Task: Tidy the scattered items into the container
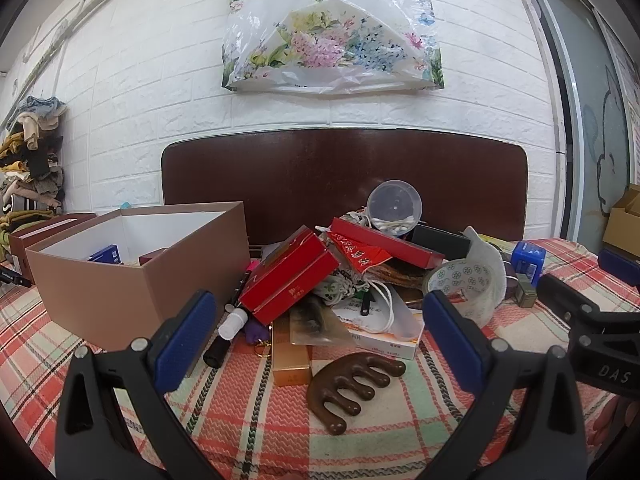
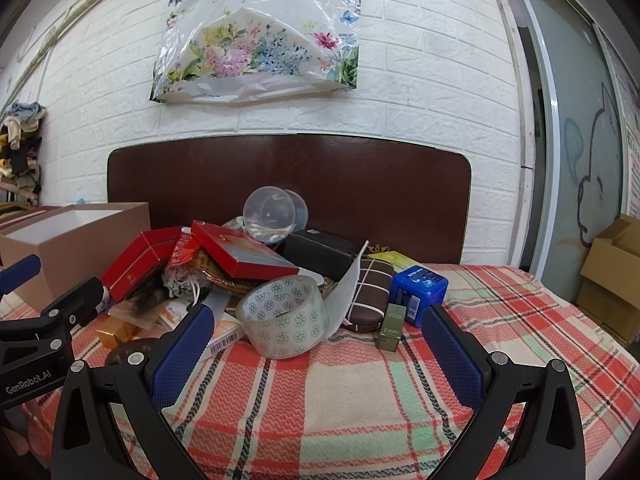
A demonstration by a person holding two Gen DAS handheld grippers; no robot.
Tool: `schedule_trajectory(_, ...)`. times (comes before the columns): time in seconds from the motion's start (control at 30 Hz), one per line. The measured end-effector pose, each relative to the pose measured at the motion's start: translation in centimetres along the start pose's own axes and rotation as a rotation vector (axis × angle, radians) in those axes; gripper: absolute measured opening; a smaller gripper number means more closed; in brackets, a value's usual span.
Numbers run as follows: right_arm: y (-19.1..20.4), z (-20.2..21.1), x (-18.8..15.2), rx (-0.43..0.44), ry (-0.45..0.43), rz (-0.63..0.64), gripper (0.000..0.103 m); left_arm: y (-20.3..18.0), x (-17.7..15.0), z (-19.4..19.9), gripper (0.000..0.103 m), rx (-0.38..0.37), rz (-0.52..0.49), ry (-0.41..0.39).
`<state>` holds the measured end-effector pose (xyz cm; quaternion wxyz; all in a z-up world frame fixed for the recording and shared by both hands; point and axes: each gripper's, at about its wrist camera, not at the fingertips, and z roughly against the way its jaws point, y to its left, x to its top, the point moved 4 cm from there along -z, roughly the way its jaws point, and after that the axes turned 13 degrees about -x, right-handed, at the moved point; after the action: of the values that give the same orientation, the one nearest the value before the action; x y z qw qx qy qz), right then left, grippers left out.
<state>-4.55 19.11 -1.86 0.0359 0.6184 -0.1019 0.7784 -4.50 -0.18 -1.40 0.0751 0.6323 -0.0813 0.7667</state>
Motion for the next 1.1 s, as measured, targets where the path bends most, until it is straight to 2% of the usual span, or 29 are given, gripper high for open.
schedule_trajectory(1.1,0.09,-0.07,-0.14,0.007,0.007,0.005,0.103,0.23,0.17,0.01,0.103,-0.001,0.010,0.004)
